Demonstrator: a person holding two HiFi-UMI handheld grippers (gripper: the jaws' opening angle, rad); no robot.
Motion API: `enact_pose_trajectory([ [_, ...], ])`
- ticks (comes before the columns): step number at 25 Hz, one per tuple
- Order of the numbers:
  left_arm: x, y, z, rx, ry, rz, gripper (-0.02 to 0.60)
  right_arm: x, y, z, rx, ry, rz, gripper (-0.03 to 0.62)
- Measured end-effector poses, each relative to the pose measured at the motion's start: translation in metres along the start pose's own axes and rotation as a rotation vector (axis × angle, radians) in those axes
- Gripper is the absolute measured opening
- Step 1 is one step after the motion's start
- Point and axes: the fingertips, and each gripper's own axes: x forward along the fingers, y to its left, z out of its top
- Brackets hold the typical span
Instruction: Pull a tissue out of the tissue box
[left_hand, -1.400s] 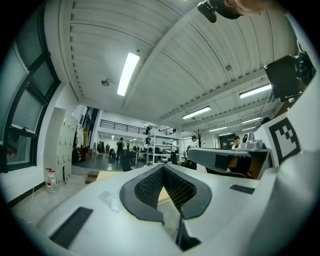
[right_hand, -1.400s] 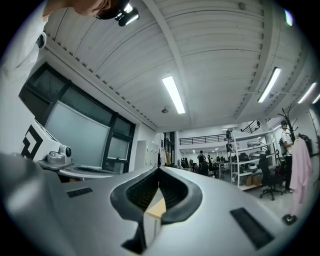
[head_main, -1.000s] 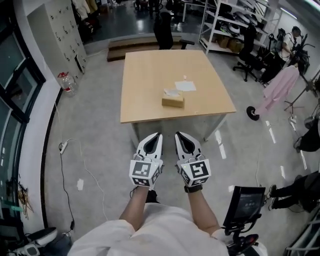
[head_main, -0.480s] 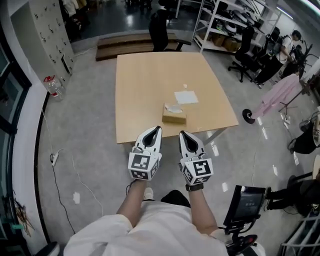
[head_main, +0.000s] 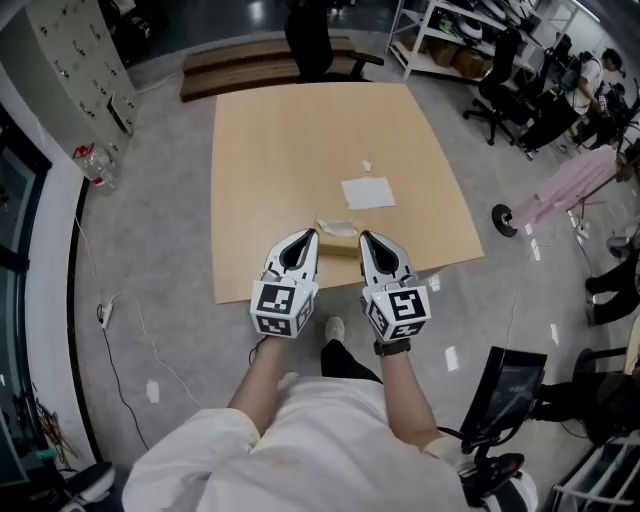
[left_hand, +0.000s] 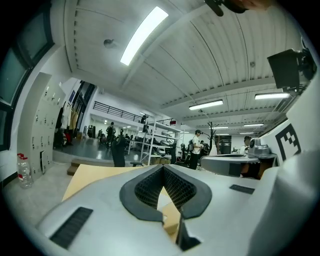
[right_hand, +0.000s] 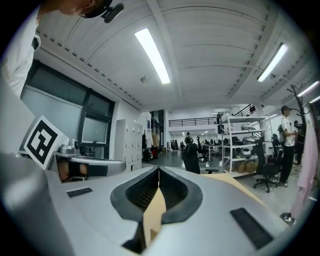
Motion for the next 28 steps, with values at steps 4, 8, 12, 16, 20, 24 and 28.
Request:
enact_pose_trajectory([
  [4, 0.057, 0.019, 0.023, 0.007, -0.009, 0.035, 0.000, 0.052, -0.049, 0.004, -0.048, 0.042, 0.027, 0.005],
  [8, 0.105, 0.024, 0.028, 0.011, -0.006, 0.059, 0.000, 0.079, -0.093, -0.001, -0.022, 0.050, 0.072, 0.005],
  [12, 0.129, 0.036, 0.011, 0.010, 0.054, 0.100, 0.000, 0.106, -0.107, -0.013, -0.035, 0.079, 0.177, 0.005],
  [16, 0.138, 0.060, -0.008, -0.005, 0.117, 0.120, 0.000, 0.126, -0.099, -0.028, -0.101, 0.163, 0.272, 0.005],
  [20, 0.151, 0.073, -0.027, 0.006, 0.163, 0.087, 0.000, 0.138, -0.087, -0.055, -0.181, 0.289, 0.350, 0.005],
  [24, 0.161, 0.069, -0.051, 0.002, 0.218, 0.016, 0.000, 0.144, -0.075, -0.089, -0.164, 0.398, 0.411, 0.005],
  [28, 0.162, 0.072, -0.075, -0.023, 0.266, -0.007, 0.000, 0.150, -0.063, -0.119, -0.173, 0.481, 0.426, 0.005],
])
